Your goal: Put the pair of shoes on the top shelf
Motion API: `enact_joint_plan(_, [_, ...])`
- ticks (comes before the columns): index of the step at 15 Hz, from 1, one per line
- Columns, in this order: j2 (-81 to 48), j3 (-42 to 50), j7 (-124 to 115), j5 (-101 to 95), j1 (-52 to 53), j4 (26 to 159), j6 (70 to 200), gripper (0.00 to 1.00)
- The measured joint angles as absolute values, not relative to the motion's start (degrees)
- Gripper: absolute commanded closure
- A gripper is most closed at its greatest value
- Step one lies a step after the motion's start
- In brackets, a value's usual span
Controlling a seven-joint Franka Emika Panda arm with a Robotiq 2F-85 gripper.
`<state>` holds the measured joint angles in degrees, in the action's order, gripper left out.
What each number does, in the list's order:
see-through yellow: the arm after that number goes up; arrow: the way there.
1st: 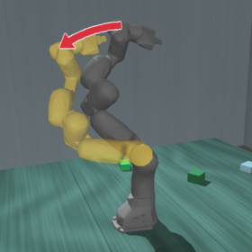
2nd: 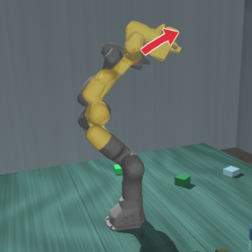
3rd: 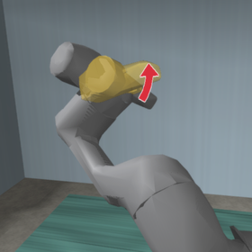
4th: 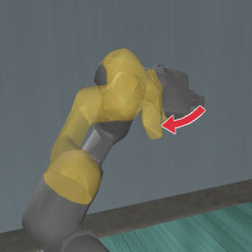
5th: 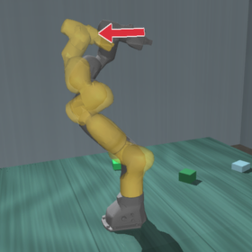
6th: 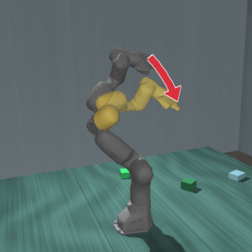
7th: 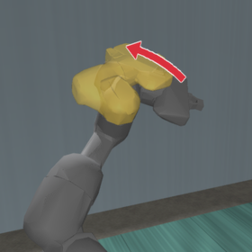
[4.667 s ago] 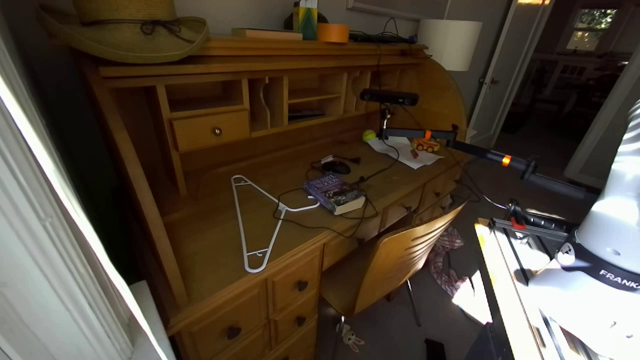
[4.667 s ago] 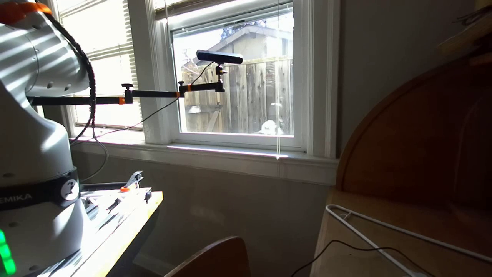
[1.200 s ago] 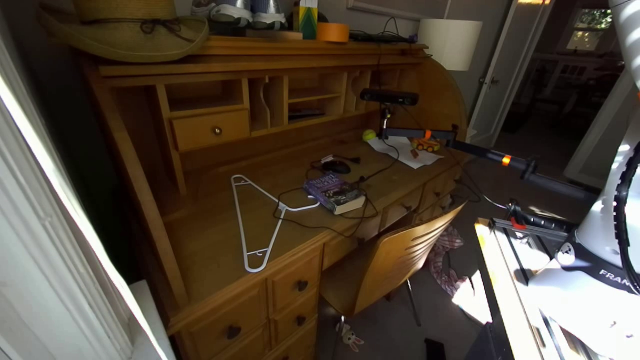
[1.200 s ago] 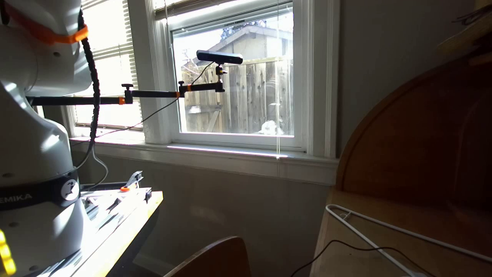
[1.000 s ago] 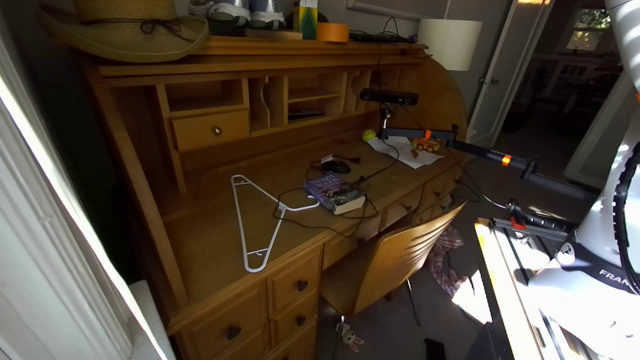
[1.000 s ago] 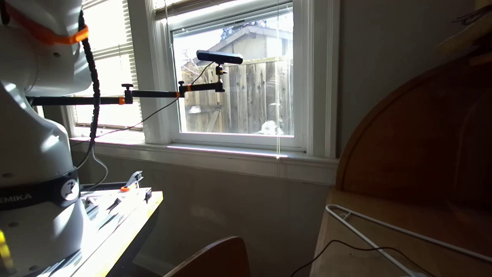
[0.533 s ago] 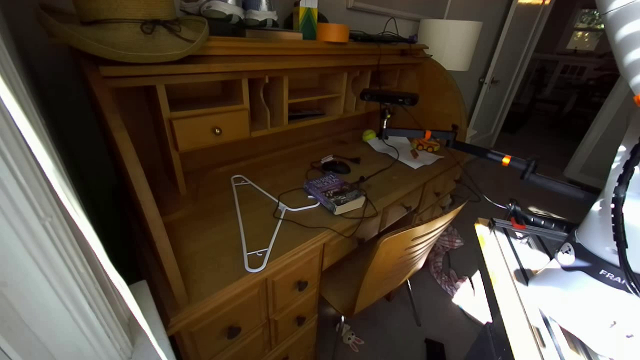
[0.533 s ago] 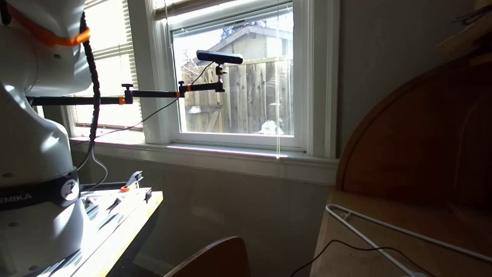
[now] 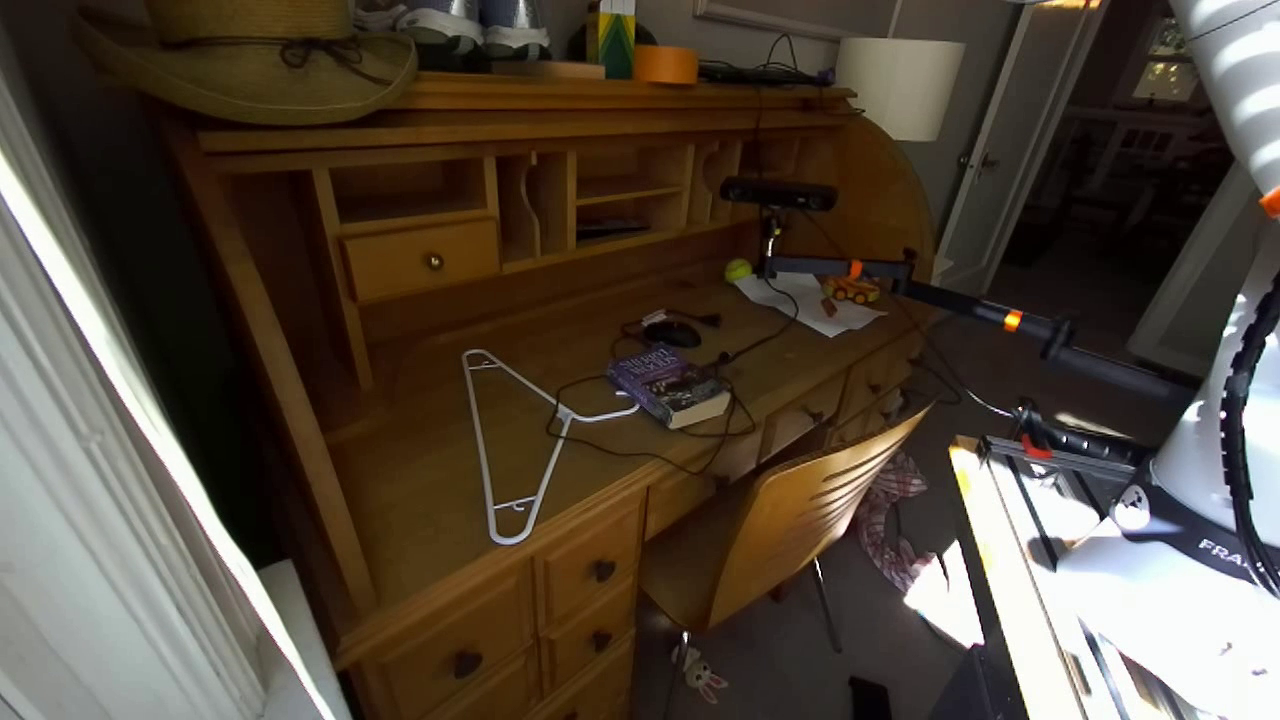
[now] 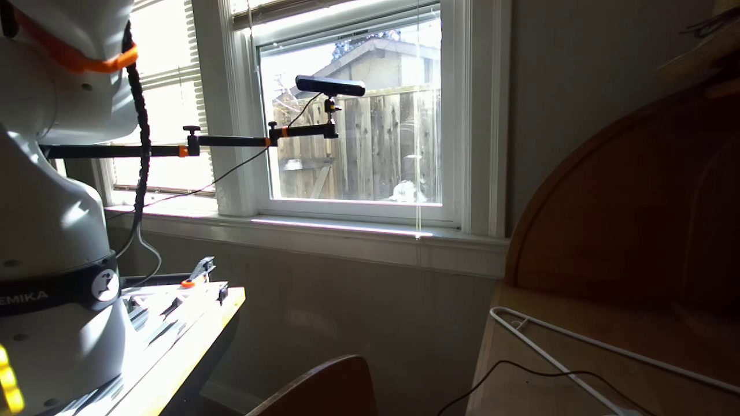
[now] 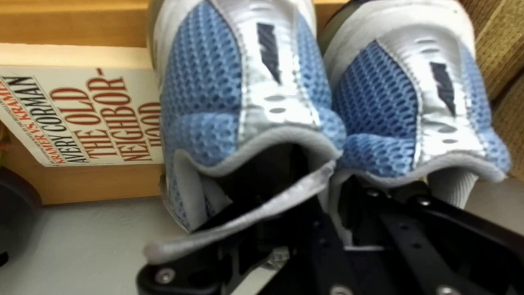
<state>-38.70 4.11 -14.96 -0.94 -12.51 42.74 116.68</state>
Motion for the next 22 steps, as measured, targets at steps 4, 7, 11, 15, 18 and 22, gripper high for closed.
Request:
enact_joint_plan(4, [-38.75,4.05,-14.22,-0.77,-12.65,40.59,116.68,0.19])
enact_joint_plan(7, [-38.48,3.72,-14.18,-0.43,-12.91,38.71,116.68,0.0])
enact_joint_plan(11, [-36.48,3.59,-14.64,-0.38,-12.99,36.41,113.98,0.0])
enact_joint_plan(15, [-30.94,4.0,-16.32,-0.39,-12.8,35.2,97.75,0.0])
enact_joint_plan(18, [-26.03,4.4,-18.48,-0.95,-12.62,35.17,89.3,0.0])
enact_joint_plan(22, [-20.61,5.13,-18.88,-1.32,-12.69,35.33,81.82,0.0])
